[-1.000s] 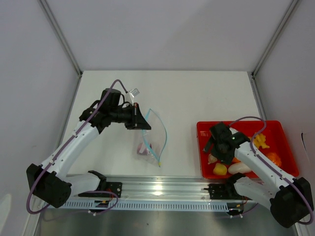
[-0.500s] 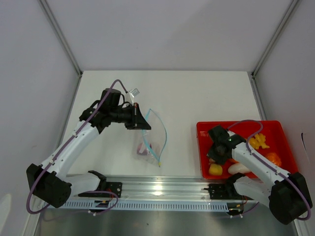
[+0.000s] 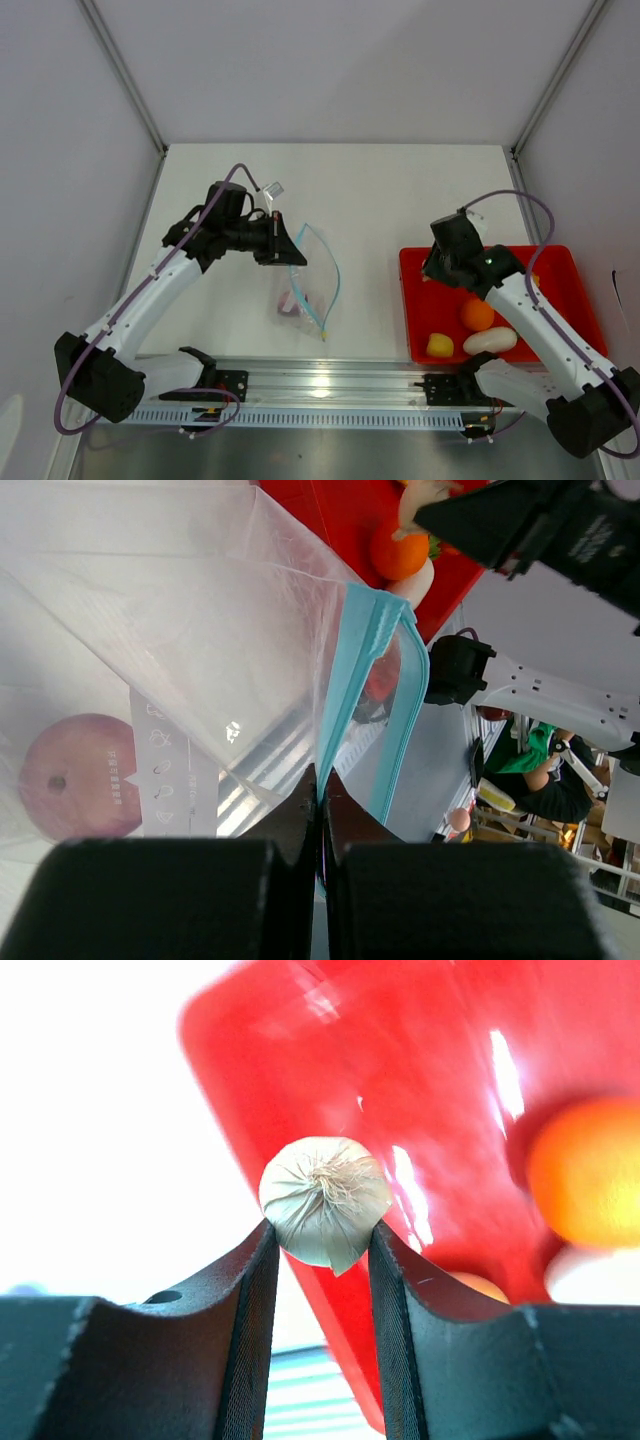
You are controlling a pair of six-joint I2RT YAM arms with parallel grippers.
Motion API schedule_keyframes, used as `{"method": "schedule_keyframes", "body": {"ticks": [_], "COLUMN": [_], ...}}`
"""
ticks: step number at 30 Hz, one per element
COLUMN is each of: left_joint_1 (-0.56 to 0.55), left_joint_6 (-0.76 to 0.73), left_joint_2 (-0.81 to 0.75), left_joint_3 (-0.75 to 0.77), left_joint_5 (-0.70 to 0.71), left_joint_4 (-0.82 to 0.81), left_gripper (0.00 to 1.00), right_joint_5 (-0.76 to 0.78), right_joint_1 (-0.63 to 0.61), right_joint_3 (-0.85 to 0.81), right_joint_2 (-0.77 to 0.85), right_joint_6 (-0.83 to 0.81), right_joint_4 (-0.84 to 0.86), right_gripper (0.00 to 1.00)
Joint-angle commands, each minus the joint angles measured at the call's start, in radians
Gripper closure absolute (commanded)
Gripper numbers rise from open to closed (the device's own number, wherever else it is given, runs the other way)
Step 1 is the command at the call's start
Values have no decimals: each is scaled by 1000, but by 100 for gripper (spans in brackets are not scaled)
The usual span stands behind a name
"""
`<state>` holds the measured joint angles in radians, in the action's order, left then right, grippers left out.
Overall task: Place the food in the zip-top bag and seal the zipper
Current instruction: Pick up the fake vegetable from the bin, then place the fake vegetable in the zipper food storage bag.
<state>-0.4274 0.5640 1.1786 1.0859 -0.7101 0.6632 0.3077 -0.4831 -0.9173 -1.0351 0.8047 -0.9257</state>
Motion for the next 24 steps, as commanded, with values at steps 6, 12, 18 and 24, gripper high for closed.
{"method": "schedule_keyframes", "body": {"ticks": [6, 12, 18, 24], "left_joint_1": [-5, -7, -7, -7], "left_joint_6": [-6, 2, 1, -1], "left_joint_2": [6, 19, 21, 19], "left_joint_3": [-9, -12, -17, -14], "left_joint_5": [-15, -26, -25, -29], "left_joint_4": [-36, -50, -51, -48], "left_gripper": [99, 99, 99, 99], "right_joint_5": [-301, -323, -263, -204], "right_joint_1": [-98, -356, -526, -595], "right_joint_3": [-207, -374, -471, -494], "right_joint_2": [41, -75, -212, -299], "right_joint_6": [-282, -318, -341, -345], "right_joint_4": [241, 329, 344, 311], "right_gripper": [82, 76, 73, 57]}}
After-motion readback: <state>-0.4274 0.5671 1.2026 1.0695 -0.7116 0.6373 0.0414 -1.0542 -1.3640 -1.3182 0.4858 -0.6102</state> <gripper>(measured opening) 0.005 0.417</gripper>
